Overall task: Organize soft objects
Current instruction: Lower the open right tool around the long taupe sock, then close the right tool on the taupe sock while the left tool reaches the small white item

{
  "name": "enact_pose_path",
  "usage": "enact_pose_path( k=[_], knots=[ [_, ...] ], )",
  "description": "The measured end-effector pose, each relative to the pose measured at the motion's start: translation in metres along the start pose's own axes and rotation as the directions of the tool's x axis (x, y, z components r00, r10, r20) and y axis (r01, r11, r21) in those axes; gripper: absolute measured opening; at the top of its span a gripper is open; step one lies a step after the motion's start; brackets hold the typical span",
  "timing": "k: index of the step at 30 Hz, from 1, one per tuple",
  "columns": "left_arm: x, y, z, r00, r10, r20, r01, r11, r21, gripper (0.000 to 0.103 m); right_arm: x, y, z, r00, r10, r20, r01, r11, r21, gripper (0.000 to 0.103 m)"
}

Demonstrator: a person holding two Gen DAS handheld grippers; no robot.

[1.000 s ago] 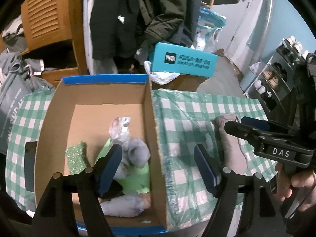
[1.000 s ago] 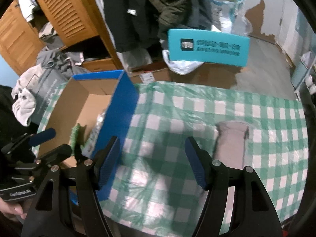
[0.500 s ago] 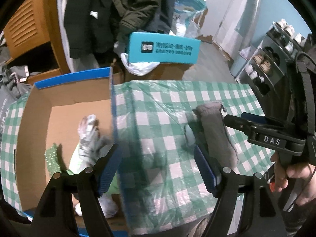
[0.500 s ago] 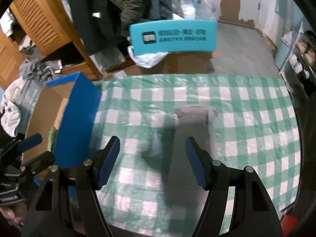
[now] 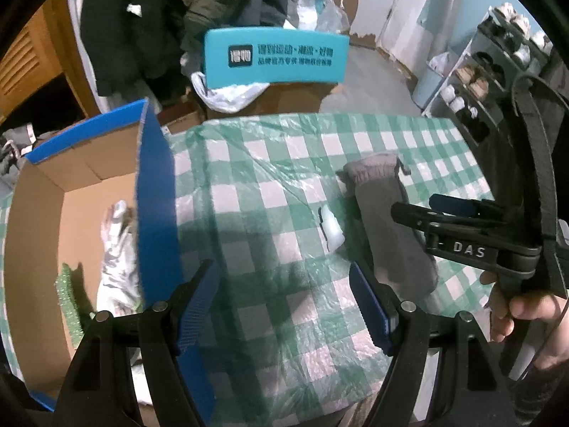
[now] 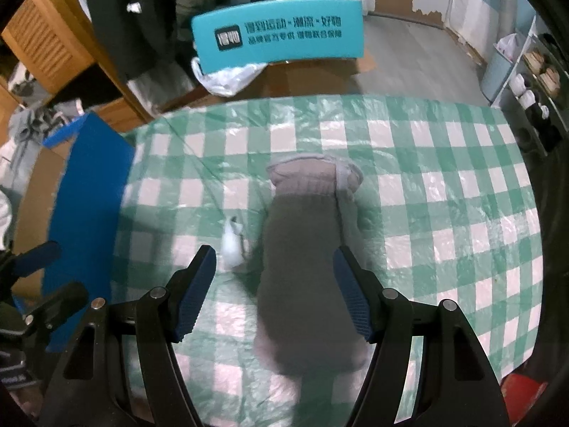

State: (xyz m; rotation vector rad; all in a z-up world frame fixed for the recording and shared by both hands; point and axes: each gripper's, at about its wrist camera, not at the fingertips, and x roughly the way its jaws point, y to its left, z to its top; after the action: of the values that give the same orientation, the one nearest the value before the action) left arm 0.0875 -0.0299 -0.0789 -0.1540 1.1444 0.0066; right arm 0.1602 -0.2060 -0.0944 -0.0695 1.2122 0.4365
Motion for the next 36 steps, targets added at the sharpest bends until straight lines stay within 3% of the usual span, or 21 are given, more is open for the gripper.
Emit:
enact_pose_path(
  k=[19, 27, 30, 32, 34, 36],
  knots=[
    [0.065, 0.006, 0.009, 0.997, 0.016, -0.082, -0.021, 0.998, -0.061, 0.077, 0.073, -0.012, -0.016, 0.988, -0.083, -0.131, 0.081, 0.997, -0.016, 0.068],
    [0.075, -0.002, 0.012, 0.995, -0.015, -0.100, 0.009, 0.998, -0.063, 0.077, 0.076, -0.018, -0.022, 0.984, -0.135, -0.115, 0.130, 0.990, -0.052, 0.067],
    [0.082, -0.007, 0.013, 0.994, -0.031, -0.109, 0.023, 0.998, -0.066, 0.077, 0.075, -0.026, -0.024, 0.984, -0.141, -0.107, 0.136, 0.989, -0.056, 0.049],
    [0.086, -0.010, 0.013, 0.993, -0.041, -0.115, 0.032, 0.997, -0.074, 0.077, 0.072, -0.033, -0.025, 0.985, -0.139, -0.099, 0.135, 0.990, -0.049, 0.030],
    [0.089, -0.012, 0.014, 0.992, -0.051, -0.117, 0.041, 0.996, -0.081, 0.077, 0.068, -0.039, -0.025, 0.990, -0.111, -0.088, 0.108, 0.994, -0.031, 0.020],
    [0.093, -0.016, 0.015, 0.991, -0.061, -0.118, 0.052, 0.995, -0.081, 0.077, 0.061, -0.047, -0.023, 0.993, -0.093, -0.067, 0.093, 0.996, -0.016, 0.018]
  ],
)
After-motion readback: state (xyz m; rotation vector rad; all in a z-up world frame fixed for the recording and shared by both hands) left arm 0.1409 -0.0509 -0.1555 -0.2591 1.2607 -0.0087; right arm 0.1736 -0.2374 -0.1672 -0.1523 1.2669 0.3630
